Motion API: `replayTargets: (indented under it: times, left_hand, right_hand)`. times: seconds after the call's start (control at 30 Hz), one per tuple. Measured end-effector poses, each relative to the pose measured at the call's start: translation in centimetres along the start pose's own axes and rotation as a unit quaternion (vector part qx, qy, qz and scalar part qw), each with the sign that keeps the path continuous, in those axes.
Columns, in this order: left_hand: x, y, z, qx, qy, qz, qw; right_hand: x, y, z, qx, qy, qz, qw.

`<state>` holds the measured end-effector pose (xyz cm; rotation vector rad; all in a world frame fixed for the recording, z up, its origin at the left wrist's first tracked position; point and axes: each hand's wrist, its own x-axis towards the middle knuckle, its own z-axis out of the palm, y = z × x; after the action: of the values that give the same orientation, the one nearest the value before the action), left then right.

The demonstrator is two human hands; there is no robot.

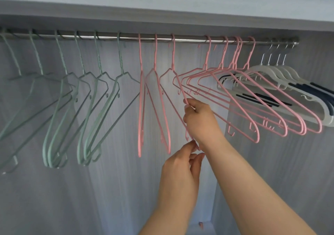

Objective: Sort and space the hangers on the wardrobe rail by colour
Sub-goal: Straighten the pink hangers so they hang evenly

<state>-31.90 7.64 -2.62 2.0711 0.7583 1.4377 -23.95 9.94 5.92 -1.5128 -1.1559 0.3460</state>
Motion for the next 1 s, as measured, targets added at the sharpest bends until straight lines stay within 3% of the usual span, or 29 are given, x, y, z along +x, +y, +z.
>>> replayTargets:
  times: [0.13, 0.23, 0.33, 0.43, 0.53, 0.63, 0.7, 0.83, 1.0]
  left_hand:
    - [-0.8, -1.6, 0.1, -0.037, 0.013, -0.02, 0.999]
    - [-2.0, -2.6, 1.1, -0.071, -0.006, -0.055, 0.996]
    - [-2.9, -2.0, 3.3, -0.062, -0.054, 0.002, 0.997]
    - [-2.2, -0.2, 5.6, -0.041, -0.07, 0.083, 0.993]
    - [-0.7, 1.6, 7.0, -0.04, -0.062, 0.069, 0.995]
    - [0.6, 2.3, 8.2, -0.031, -0.023, 0.05, 0.998]
    - [1.1, 2.3, 8.8, -0.026, 0.009, 0.035, 0.999]
    - [1.5, 2.3, 9.0, -0.046, 0.083, 0.012, 0.995]
    - [1.8, 2.3, 8.9, -0.047, 0.119, 0.0, 0.992]
  right_hand:
    - [-0.8, 0.0, -1.6, -0.172, 0.005, -0.058, 0.983]
    - [-1.3, -0.5, -6.1, -0.28, 0.141, -0.165, 0.935]
    - [-0.5, 0.4, -10.3, -0.333, 0.158, -0.135, 0.92]
    - [0.4, 2.3, -11.3, -0.239, 0.07, -0.05, 0.967]
    - [0.5, 4.0, -10.7, -0.024, 0.007, 0.023, 0.999]
    - [0.5, 4.7, -10.4, 0.171, -0.031, 0.064, 0.983]
    - [0.7, 4.7, -10.1, 0.245, -0.053, 0.07, 0.965]
    - [1.2, 5.2, -9.5, 0.262, -0.108, 0.056, 0.957]
    - [1.8, 5.2, -8.3, 0.257, -0.137, 0.027, 0.956]
